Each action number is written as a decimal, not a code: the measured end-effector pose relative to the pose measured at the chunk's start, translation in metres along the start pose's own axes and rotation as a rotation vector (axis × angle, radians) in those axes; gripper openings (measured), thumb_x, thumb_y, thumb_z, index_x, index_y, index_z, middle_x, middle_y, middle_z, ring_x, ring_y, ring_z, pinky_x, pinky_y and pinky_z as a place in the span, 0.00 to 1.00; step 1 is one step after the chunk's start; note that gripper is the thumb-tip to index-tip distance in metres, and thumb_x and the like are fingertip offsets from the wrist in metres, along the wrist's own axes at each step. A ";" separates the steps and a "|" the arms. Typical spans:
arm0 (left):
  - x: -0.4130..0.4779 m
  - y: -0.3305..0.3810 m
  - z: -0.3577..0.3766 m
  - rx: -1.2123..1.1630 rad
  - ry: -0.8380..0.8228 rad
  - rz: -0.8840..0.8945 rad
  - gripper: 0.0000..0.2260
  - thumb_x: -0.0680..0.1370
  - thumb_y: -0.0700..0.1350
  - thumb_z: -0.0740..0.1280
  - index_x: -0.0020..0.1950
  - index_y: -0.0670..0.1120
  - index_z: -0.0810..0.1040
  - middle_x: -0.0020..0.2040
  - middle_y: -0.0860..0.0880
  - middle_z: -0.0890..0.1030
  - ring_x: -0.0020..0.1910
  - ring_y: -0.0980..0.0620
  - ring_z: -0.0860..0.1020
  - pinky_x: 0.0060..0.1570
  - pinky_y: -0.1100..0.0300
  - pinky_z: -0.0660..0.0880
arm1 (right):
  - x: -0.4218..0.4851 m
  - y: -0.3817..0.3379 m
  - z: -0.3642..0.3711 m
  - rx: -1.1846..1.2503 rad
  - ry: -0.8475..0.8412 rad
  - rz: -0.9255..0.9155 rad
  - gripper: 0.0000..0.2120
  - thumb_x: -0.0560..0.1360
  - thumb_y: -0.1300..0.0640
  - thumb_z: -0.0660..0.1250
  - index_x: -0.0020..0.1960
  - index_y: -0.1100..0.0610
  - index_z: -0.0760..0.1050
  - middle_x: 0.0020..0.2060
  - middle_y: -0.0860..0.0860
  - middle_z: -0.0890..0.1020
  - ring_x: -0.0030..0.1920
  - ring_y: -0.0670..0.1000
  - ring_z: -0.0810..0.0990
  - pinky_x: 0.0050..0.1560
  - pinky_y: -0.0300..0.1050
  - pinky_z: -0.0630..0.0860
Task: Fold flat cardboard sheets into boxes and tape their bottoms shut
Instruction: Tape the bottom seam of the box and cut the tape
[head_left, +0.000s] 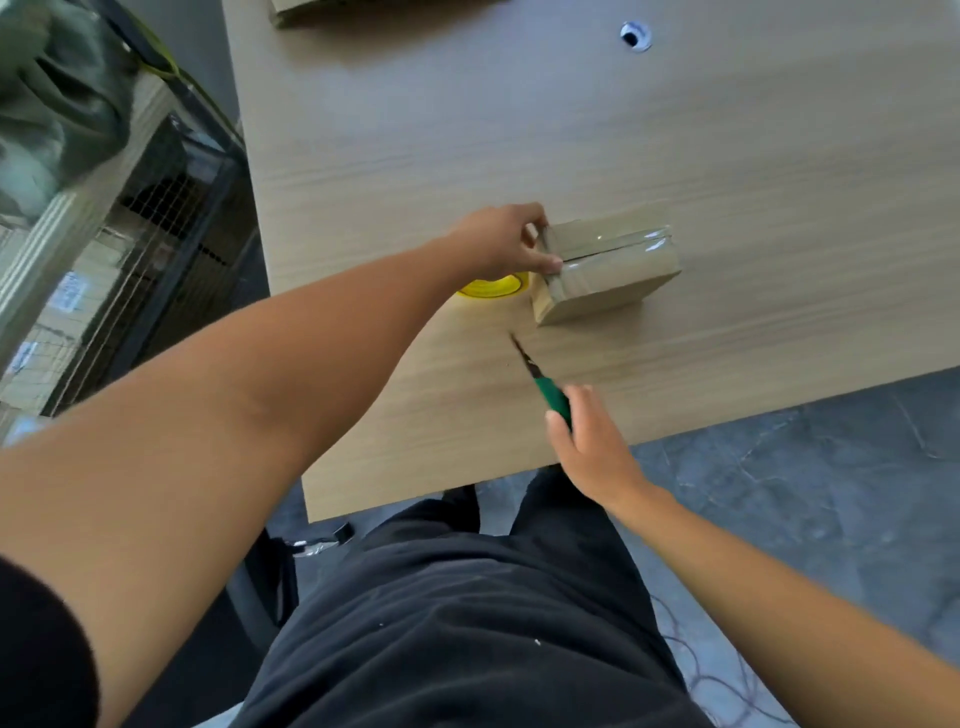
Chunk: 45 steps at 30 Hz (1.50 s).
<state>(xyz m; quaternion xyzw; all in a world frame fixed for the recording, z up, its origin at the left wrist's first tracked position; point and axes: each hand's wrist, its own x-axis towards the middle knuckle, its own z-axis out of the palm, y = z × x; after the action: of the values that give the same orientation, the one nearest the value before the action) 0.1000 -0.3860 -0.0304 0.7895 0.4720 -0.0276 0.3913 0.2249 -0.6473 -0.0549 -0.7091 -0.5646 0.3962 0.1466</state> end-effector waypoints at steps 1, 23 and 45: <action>0.000 -0.001 0.000 -0.010 0.005 -0.001 0.25 0.71 0.64 0.74 0.62 0.52 0.76 0.58 0.53 0.82 0.55 0.49 0.80 0.55 0.56 0.74 | -0.008 0.001 -0.013 0.047 0.062 0.039 0.05 0.84 0.54 0.58 0.58 0.53 0.69 0.47 0.47 0.71 0.46 0.42 0.72 0.44 0.38 0.66; -0.044 -0.019 0.002 -0.227 0.008 -0.075 0.16 0.81 0.52 0.68 0.67 0.48 0.77 0.57 0.48 0.80 0.51 0.51 0.76 0.51 0.59 0.71 | 0.100 -0.071 -0.079 -0.361 -0.026 0.060 0.27 0.85 0.53 0.50 0.73 0.73 0.65 0.80 0.63 0.52 0.81 0.60 0.46 0.80 0.57 0.42; -0.058 -0.018 -0.036 0.088 0.256 -0.010 0.06 0.80 0.49 0.67 0.46 0.49 0.77 0.61 0.48 0.77 0.58 0.46 0.77 0.59 0.53 0.73 | 0.096 -0.061 -0.097 -0.267 -0.130 0.033 0.28 0.84 0.46 0.54 0.74 0.66 0.69 0.81 0.58 0.49 0.81 0.56 0.43 0.80 0.52 0.44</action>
<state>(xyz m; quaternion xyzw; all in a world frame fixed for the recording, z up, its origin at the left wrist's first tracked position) 0.0419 -0.4003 0.0079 0.8007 0.5203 0.0507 0.2926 0.2580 -0.5170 0.0094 -0.7043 -0.6087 0.3651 0.0074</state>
